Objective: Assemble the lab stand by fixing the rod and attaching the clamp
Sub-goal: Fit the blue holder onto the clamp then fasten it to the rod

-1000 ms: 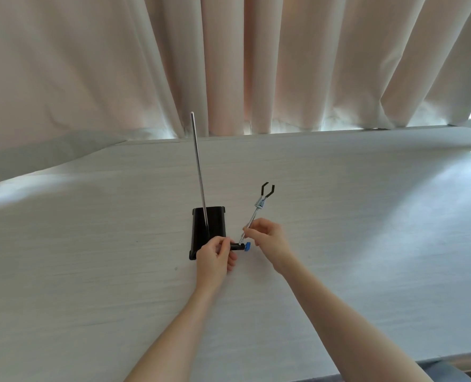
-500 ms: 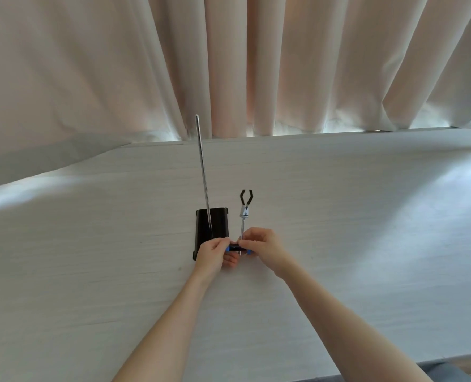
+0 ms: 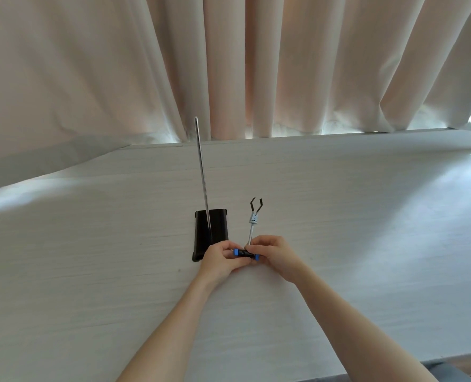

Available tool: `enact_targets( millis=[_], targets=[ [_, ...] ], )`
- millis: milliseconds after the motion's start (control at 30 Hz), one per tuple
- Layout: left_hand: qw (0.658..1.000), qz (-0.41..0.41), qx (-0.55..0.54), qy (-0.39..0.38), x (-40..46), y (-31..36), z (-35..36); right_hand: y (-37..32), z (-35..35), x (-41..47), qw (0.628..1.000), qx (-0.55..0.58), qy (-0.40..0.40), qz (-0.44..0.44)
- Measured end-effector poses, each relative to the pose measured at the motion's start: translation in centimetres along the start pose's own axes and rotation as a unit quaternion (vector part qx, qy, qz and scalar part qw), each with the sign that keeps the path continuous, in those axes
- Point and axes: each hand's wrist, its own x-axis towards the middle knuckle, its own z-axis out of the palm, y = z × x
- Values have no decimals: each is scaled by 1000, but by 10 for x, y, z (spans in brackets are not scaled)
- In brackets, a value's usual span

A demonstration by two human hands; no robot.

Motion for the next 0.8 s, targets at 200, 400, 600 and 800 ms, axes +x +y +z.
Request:
enact_targets(
  millis=[200, 400, 600, 800],
  targets=[
    [999, -6, -48, -14, 3, 2, -3, 3, -5, -2, 998, 51, -22, 10],
    [996, -15, -84, -27, 6, 6, -3, 4, -7, -8, 1000, 20, -4, -18],
    [989, -44, -138, -22, 7, 5, 0, 6, -9, -8, 999, 7, 21, -33],
    [985, -46, -163, -27, 5, 2, 0, 2, -2, -7, 996, -69, 52, -34]
  ],
)
